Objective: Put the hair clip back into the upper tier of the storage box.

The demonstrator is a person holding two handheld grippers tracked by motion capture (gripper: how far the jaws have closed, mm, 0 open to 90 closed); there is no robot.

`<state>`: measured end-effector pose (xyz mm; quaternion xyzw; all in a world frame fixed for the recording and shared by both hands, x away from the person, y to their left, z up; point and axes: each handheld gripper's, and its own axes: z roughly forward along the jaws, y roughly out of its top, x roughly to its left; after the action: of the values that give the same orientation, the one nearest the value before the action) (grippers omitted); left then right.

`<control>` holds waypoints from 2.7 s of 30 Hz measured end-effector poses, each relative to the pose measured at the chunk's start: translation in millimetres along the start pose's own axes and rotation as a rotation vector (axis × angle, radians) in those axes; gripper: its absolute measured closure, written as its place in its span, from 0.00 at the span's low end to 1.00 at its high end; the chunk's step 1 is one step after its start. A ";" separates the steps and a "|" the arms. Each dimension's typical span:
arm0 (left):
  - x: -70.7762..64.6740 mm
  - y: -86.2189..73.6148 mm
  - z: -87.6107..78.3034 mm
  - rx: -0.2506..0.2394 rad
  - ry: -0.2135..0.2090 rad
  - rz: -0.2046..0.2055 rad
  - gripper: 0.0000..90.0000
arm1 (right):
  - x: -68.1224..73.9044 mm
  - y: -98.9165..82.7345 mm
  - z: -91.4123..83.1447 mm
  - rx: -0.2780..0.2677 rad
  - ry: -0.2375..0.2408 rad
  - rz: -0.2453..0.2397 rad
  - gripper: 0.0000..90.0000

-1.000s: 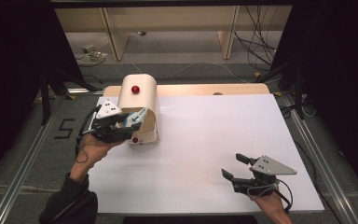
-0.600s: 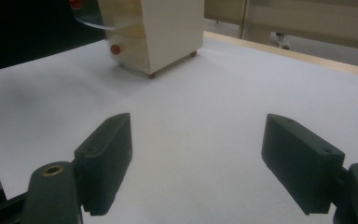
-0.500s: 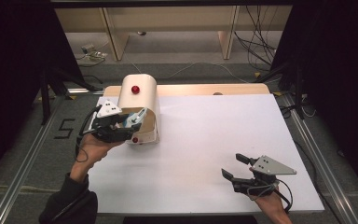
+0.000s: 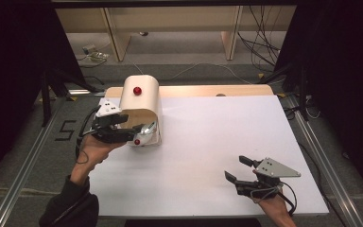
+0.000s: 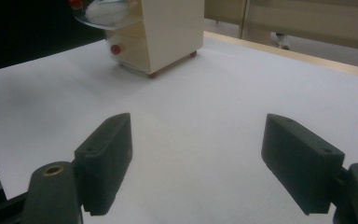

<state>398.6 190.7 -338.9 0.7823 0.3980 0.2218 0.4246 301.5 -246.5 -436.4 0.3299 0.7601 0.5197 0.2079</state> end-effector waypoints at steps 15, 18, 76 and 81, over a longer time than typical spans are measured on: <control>-6.7 3.0 -6.2 -0.040 -0.023 -0.045 0.29 | 0.1 0.1 -0.1 -0.002 0.000 -0.001 0.28; -8.6 2.7 -6.5 -0.052 -0.024 -0.055 0.28 | 0.7 0.1 -0.3 0.000 0.000 0.004 0.28; -48.1 -3.2 -4.2 -0.190 -0.133 -0.087 0.19 | 0.8 -0.1 -0.4 -0.005 0.003 0.003 0.28; -52.4 -5.3 -3.6 -0.195 -0.148 -0.085 0.19 | 0.9 -0.1 -0.2 -0.007 0.004 0.003 0.28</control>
<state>363.2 151.6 -341.9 0.7340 0.3748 0.1833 0.5360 300.7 -246.0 -436.4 0.3293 0.7583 0.5232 0.2070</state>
